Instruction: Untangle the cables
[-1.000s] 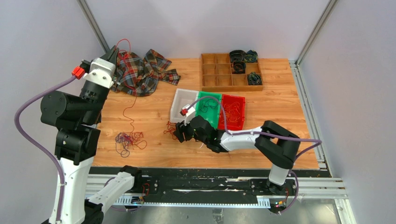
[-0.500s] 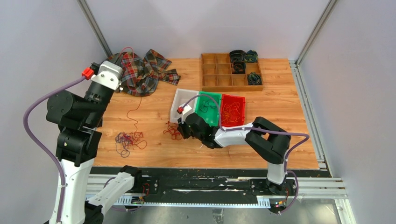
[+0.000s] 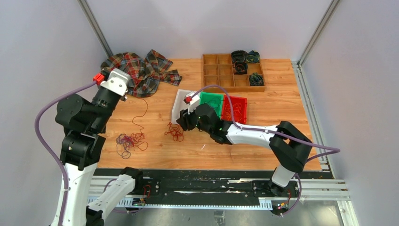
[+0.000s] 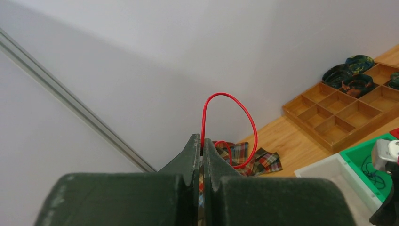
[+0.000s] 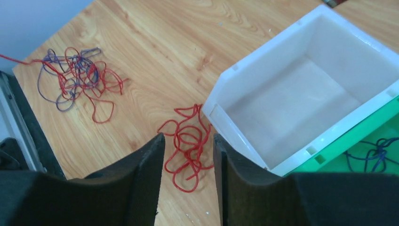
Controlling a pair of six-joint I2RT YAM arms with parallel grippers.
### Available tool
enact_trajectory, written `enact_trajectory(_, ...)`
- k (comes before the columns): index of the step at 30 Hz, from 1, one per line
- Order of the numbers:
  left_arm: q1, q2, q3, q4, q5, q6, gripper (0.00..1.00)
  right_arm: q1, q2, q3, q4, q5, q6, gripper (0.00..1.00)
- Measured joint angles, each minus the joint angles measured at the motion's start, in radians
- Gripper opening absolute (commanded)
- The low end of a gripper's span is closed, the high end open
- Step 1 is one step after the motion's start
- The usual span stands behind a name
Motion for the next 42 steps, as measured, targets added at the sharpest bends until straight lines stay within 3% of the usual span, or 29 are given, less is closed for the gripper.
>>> enact_trajectory(5,0.000,-0.021,-0.003,-0.009,0.007,0.005,0.01,0.000,0.053,0.005,-0.043,-0.030,0.028,0.50)
enact_trajectory(14,0.000,-0.027,-0.003,-0.026,0.015,0.014,0.01,0.000,0.217,0.058,-0.104,-0.054,0.055,0.46)
enact_trajectory(19,0.000,-0.030,-0.003,-0.029,0.015,0.024,0.01,0.000,0.251,0.108,-0.104,-0.052,0.056,0.26)
enact_trajectory(23,0.000,-0.030,-0.003,-0.029,0.016,0.026,0.01,0.000,0.252,0.127,-0.102,-0.045,0.050,0.04)
enact_trajectory(27,0.000,-0.031,-0.003,-0.029,0.016,0.026,0.01,-0.001,0.250,0.145,-0.105,-0.042,0.041,0.01)
enact_trajectory(33,0.000,-0.032,-0.003,-0.031,0.016,0.034,0.01,-0.016,0.163,0.145,-0.157,-0.068,0.032,0.01)
enact_trajectory(42,0.000,-0.044,-0.003,-0.046,0.026,0.048,0.01,-0.091,-0.162,0.172,-0.177,-0.225,0.013,0.01)
